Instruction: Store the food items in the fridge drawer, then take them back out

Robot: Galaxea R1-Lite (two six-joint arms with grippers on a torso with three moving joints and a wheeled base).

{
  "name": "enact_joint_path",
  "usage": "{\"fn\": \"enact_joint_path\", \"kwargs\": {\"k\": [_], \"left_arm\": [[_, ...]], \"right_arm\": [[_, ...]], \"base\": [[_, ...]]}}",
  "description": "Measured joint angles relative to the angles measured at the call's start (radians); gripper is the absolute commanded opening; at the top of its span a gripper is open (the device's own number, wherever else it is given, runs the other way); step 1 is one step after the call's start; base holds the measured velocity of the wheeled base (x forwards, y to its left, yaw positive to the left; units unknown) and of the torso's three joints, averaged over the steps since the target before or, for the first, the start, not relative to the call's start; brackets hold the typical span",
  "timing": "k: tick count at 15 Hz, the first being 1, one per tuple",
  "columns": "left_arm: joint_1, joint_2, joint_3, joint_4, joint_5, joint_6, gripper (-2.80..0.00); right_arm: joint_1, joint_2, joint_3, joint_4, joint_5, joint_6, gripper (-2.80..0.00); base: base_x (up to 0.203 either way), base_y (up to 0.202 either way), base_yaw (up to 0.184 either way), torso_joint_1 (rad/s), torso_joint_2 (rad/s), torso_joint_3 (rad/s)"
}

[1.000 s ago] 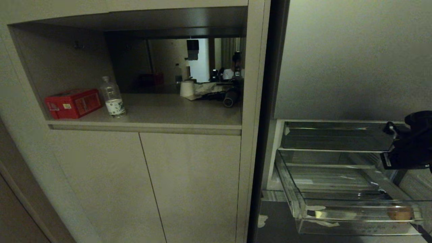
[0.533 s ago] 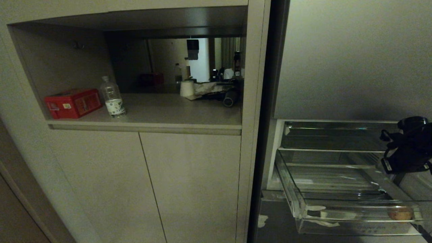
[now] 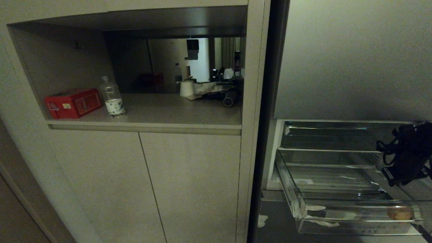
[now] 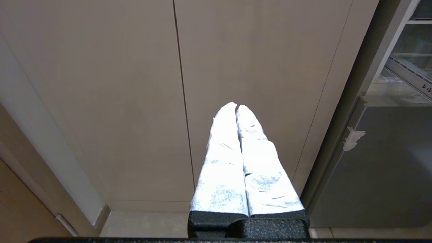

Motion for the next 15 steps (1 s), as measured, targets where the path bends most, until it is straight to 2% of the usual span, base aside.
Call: {"fn": "enact_joint_path", "kwargs": {"k": [5, 7, 9, 15], "left_arm": [[0.0, 0.0, 0.0, 0.0, 0.0, 0.0, -2.8], [0.0, 0.0, 0.0, 0.0, 0.0, 0.0, -2.8], [0.0, 0.0, 0.0, 0.0, 0.0, 0.0, -2.8], [0.0, 0.0, 0.0, 0.0, 0.0, 0.0, -2.8]], "right_arm": [[0.001, 0.05, -0.085, 0.138, -0.016, -0.003, 0.0], [0.002, 0.073, -0.117, 0.187, -0.046, -0.003, 0.0], [0.002, 0.092, -0.126, 0.192, -0.078, 0.0, 0.0], [0.003, 0.139, -0.127, 0.198, -0.078, 0.011, 0.0]], "base": [[0.0, 0.0, 0.0, 0.0, 0.0, 0.0], [0.0, 0.0, 0.0, 0.0, 0.0, 0.0], [0.0, 0.0, 0.0, 0.0, 0.0, 0.0], [0.0, 0.0, 0.0, 0.0, 0.0, 0.0]]}}
